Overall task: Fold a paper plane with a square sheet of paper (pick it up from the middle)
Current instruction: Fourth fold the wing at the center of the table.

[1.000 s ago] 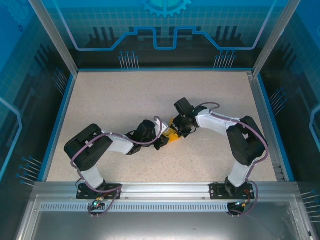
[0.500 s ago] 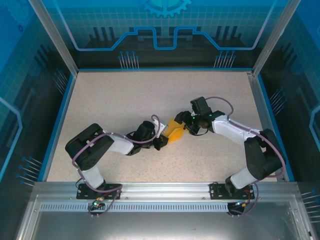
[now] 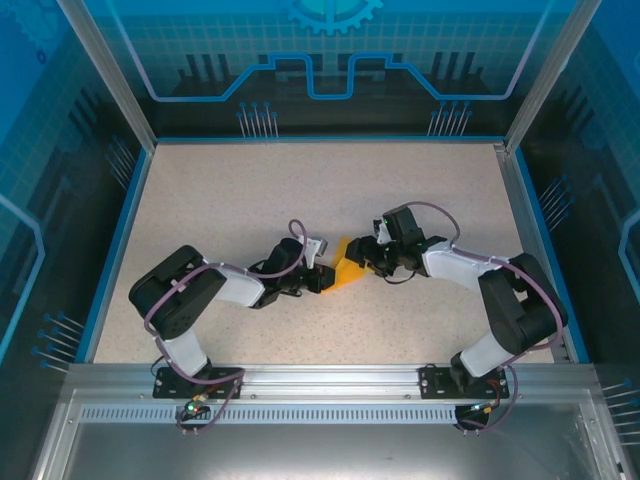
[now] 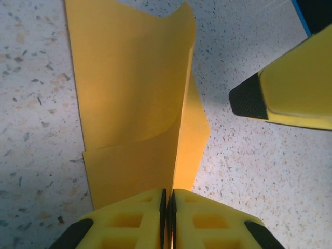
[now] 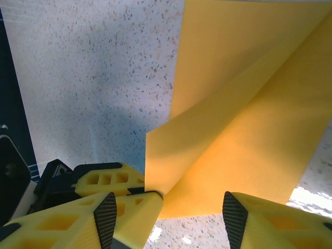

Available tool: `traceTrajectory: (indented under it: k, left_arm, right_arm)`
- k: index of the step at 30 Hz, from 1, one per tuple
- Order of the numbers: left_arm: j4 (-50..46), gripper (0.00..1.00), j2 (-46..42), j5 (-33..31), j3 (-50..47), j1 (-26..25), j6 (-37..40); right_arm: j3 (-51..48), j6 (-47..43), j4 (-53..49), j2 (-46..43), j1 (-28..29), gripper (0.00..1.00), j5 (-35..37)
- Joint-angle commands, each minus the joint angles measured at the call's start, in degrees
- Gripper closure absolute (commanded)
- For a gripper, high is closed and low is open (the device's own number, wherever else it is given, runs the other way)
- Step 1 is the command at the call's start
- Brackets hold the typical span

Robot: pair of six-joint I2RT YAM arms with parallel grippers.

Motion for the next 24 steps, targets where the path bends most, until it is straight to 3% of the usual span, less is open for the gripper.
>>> traceTrajectory:
  k: [1,13,24]
  left_arm:
    - [1.2,0.86,-1.2,3.2,-0.6,0.8,-4.5]
    - [2.7,0.84,1.4,9.1,0.1,3.1,-13.1]
    - [-0.2,0.84,2.0,9.8,1.0,3.9,-15.6]
  right_arm:
    - [0.7,-3.0,2.3,2.9,0.7,0.42,-2.9]
    - [3.8,-3.4,2.5,8.4,1.2,0.47,-3.3]
    - [5.5,-3.1,1.1,11.4,1.7,0.50,-2.4]
